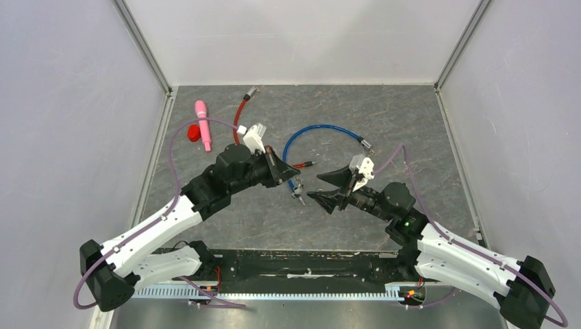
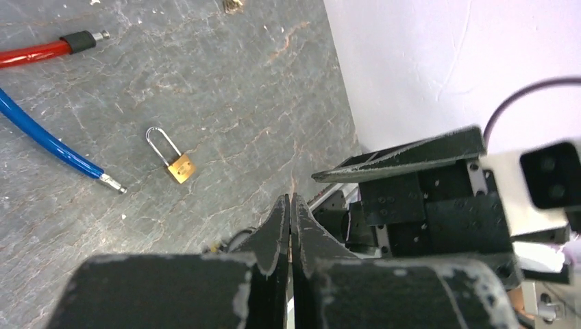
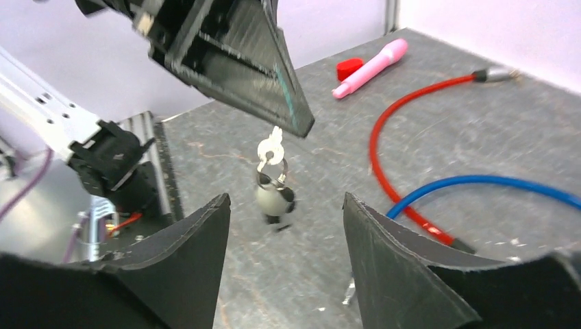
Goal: Unlock with the key
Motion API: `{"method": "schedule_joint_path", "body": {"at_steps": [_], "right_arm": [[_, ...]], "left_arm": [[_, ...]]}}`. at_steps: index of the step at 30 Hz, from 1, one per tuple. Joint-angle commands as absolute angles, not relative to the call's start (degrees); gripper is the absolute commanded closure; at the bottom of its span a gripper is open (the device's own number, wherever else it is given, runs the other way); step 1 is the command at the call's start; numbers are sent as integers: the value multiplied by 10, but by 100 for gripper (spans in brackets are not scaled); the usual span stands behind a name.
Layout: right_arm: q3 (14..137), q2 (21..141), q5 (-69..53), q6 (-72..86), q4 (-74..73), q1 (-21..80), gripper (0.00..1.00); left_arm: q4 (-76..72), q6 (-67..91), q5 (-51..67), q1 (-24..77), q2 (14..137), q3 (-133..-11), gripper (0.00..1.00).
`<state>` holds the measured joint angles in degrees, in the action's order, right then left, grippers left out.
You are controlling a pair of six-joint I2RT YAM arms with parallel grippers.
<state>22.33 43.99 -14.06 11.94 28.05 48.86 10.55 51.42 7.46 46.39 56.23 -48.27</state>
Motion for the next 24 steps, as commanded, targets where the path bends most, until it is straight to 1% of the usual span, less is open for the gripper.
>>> {"method": "schedule_joint_path", "body": {"at_steps": [1, 6, 11, 13, 15, 19, 24], "right_arm": [[226, 427, -110, -35, 320, 503, 36], [219, 444, -27, -153, 360, 568, 35], [213, 475, 32, -200, 416, 604, 38], [208, 489, 61, -213, 444, 616, 41], [200, 502, 74, -221, 473, 620, 48], [198, 526, 79, -225, 507, 626, 57], [196, 551, 102, -235, 546, 638, 62]], "left_arm": [[218, 573, 2, 472, 590, -563, 98], [277, 593, -52, 485, 633, -623, 98], [303, 598, -92, 503, 663, -665, 98], [309, 600, -108, 511, 672, -679, 98], [316, 601, -124, 519, 682, -692, 98], [322, 606, -151, 537, 694, -709, 98], [332, 606, -184, 560, 708, -729, 98]]}}
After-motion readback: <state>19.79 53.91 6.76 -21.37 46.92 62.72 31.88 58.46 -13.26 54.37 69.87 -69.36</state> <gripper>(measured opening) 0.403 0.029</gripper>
